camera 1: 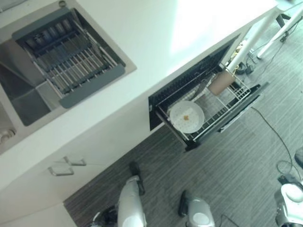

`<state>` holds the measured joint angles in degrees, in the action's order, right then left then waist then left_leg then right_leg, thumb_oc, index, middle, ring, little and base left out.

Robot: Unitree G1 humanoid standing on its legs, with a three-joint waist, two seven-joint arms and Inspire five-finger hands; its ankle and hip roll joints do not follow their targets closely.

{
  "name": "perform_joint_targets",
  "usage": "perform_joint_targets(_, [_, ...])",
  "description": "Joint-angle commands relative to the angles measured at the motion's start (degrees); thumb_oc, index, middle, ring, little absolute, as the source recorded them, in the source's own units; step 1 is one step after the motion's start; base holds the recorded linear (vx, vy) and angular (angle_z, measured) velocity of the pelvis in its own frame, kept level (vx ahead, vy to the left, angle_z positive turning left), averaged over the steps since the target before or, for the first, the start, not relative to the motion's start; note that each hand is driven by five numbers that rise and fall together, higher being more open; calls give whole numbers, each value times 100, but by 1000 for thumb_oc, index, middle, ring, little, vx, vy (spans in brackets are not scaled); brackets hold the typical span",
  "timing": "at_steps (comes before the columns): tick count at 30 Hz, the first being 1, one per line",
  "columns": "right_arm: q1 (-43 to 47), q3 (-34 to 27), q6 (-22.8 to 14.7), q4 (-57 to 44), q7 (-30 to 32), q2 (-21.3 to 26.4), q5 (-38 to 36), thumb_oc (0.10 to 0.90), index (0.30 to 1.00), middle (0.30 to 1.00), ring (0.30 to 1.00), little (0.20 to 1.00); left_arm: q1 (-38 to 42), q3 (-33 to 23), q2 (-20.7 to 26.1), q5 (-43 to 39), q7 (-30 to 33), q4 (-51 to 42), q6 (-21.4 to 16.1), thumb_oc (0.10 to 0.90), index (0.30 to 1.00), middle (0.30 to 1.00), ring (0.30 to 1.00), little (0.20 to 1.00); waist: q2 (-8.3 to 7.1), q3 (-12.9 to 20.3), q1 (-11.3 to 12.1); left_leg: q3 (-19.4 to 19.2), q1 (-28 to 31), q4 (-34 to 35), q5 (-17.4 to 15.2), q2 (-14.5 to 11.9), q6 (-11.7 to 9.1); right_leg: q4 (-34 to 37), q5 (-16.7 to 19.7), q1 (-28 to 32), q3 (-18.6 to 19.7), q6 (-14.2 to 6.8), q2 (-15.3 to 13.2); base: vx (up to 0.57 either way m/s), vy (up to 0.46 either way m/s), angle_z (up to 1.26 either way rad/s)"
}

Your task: Place the dishes in the dishwasher.

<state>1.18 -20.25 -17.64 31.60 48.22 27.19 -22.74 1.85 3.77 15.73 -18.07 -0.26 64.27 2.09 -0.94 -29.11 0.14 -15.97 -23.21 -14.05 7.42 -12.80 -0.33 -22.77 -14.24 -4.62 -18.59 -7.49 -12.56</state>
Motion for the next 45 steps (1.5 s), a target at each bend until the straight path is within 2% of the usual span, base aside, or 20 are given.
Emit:
perform_joint_targets(1, [476,-197,-291,-212,-282,563,-399,800,900,900,900,900,217,332,-105,-515,83,-148,-135,800,900,900,900,900,164,-67,117,164,584,-314,-1141,24,-184,-758,-229,-419,-103,298,152,-69,82,1])
perform_joint_targets(3, [685,65,-284,305,-597,623,-378,800,900,900,900,900,310,480,-78,-591,63,-218,-150,800,900,900,900,900,224,-68,199,203,428,-314,-1090,72,-172,-851,-234,-595,-113,317,120,-61,47,-1])
perform_joint_targets(5, [1089,567,-337,735,-1035,733,-395,800,900,900,900,900,373,672,-74,-1003,-443,-395,-169,800,900,900,900,900,305,-68,379,281,156,-314,-1018,161,-145,-946,-232,-838,-148,334,101,-79,32,-1])
perform_joint_targets(7, [1528,1019,-364,986,-1523,753,-488,800,900,900,900,900,374,757,-130,-1178,-373,-620,-309,800,900,900,900,900,409,-68,563,301,-86,-314,-960,220,-123,-1036,-233,-1068,-216,328,53,-71,63,6])
perform_joint_targets(8, [1567,1055,-374,1013,-1526,759,-460,800,900,900,900,900,381,759,-125,-1171,-371,-631,-319,800,900,900,900,900,415,-68,576,302,-106,-314,-955,224,-121,-1048,-232,-1089,-225,325,46,-88,52,19])
perform_joint_targets(9, [1913,1402,-365,1092,-1556,841,-145,800,900,900,900,900,447,823,-73,-1074,-287,-741,-418,800,900,900,900,900,457,-68,717,315,-302,-314,-925,259,-94,-1114,-219,-1268,-301,295,-7,-71,20,15])
perform_joint_targets(11, [2154,1606,-312,1055,-1622,931,61,800,900,900,900,900,461,840,-39,-1086,-243,-799,-437,800,900,900,900,900,472,-68,806,329,-435,-314,-906,291,-84,-1155,-215,-1381,-337,275,-23,-63,24,12])
perform_joint_targets(17, [3059,2250,-71,1054,-1781,1308,617,800,900,900,900,900,544,847,105,-960,-274,-724,-287,800,900,900,900,900,494,-68,1007,357,-769,-314,-862,338,-88,-1265,-215,-1677,-417,241,-48,-41,40,10])
perform_joint_targets(24, [3974,2807,23,894,-2063,1758,828,800,900,900,900,900,559,845,272,-1013,-350,-657,-201,800,900,900,900,900,379,-68,1257,474,-997,-314,-877,387,-28,-1279,-68,-1812,-592,179,-97,-38,21,4])
perform_joint_targets(31, [4658,3140,186,727,-2150,1968,1016,800,900,900,900,900,561,875,333,-974,-410,-629,-220,800,900,900,900,900,353,-68,1386,483,-1051,-314,-912,468,6,-1311,73,-1805,-706,148,-160,2,18,8])
perform_joint_targets(37, [5737,3820,336,861,-2161,2063,1382,800,900,900,900,900,476,952,407,-946,-536,-655,-409,800,900,900,900,900,457,-68,1658,565,-1201,-314,-873,579,47,-1586,156,-1884,-880,157,-311,80,19,17])
perform_joint_targets(39, [6478,4167,505,742,-2052,2151,1568,800,900,900,900,900,342,1049,447,-973,-568,-874,-582,800,900,900,900,900,533,-68,1816,639,-1363,-314,-815,630,34,-1658,40,-1903,-985,192,-307,155,-10,23])
perform_joint_targets(41, [6605,4226,549,689,-2026,2149,1640,800,900,900,900,900,319,1084,450,-983,-563,-924,-606,800,900,900,900,900,546,-68,1847,658,-1402,-314,-796,638,30,-1670,11,-1909,-1001,202,-308,74,-15,9])
perform_joint_targets(45, [7188,4606,844,451,-1988,2123,1781,800,900,900,900,900,164,1149,510,-1028,-659,-1152,-742,800,900,900,900,900,584,-68,2052,857,-1579,-314,-683,732,35,-1735,-87,-1881,-1074,258,-300,77,-43,11])
